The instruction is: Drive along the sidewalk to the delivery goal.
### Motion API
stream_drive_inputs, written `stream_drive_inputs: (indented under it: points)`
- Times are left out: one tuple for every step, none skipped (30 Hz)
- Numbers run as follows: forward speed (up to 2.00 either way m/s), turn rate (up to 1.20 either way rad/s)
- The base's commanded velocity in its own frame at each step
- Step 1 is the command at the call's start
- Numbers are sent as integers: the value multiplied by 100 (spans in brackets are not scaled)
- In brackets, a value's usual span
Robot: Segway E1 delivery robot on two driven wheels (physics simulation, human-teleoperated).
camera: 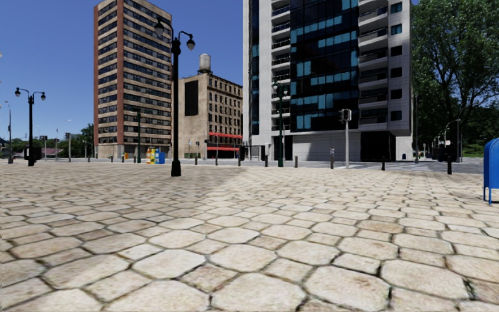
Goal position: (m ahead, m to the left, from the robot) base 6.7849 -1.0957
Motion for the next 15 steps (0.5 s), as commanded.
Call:
stream_drive_inputs:
  points:
    - [200, 0]
    - [200, 0]
    - [200, 0]
    - [200, 0]
    - [200, 0]
    - [200, 0]
    - [200, 0]
    - [200, 0]
    - [200, 0]
    - [200, 0]
    - [200, 0]
    - [200, 0]
    - [200, 0]
    - [200, 0]
    - [200, 0]
